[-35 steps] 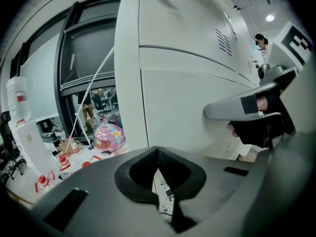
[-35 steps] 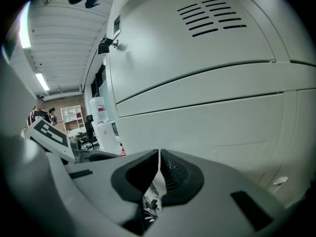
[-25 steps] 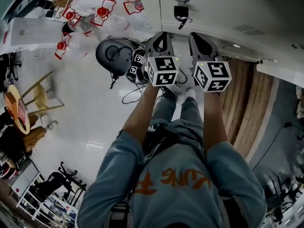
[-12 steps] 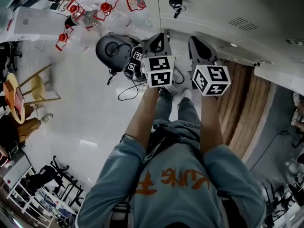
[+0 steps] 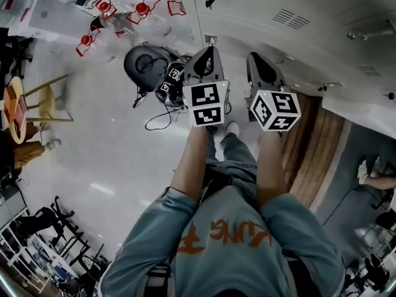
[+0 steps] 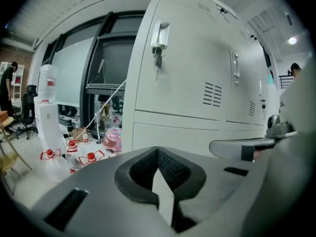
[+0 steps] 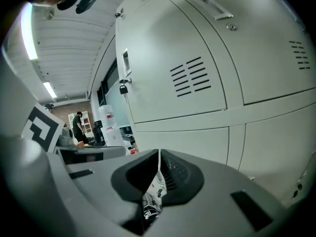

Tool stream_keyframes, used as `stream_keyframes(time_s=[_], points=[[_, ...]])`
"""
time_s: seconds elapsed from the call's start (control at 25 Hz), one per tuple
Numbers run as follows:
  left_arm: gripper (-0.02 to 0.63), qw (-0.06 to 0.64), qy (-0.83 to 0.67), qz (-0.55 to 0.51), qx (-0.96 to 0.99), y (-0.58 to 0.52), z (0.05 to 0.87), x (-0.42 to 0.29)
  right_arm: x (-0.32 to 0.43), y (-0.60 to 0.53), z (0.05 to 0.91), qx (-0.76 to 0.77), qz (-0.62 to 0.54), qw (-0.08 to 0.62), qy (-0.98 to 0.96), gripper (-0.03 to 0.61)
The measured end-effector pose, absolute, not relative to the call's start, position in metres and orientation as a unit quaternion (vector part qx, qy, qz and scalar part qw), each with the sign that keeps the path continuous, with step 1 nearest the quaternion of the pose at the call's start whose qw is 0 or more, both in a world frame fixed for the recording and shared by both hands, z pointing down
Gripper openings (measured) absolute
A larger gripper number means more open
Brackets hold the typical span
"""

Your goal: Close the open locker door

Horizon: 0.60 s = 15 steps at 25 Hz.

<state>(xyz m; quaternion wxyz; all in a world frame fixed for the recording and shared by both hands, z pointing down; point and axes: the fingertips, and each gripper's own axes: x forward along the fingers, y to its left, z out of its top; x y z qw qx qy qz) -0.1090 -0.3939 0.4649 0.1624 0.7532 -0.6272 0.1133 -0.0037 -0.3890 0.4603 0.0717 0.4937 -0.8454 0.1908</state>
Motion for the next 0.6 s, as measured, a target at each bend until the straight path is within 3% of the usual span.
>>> stream_keyframes(time_s=[0.6], points=[[0.021, 0.044, -0.653, 0.072, 0.753, -0.354, 0.362, -0.050, 0.076, -0.369, 0.364, 0.481, 0.075, 0.038, -0.873, 0.034]])
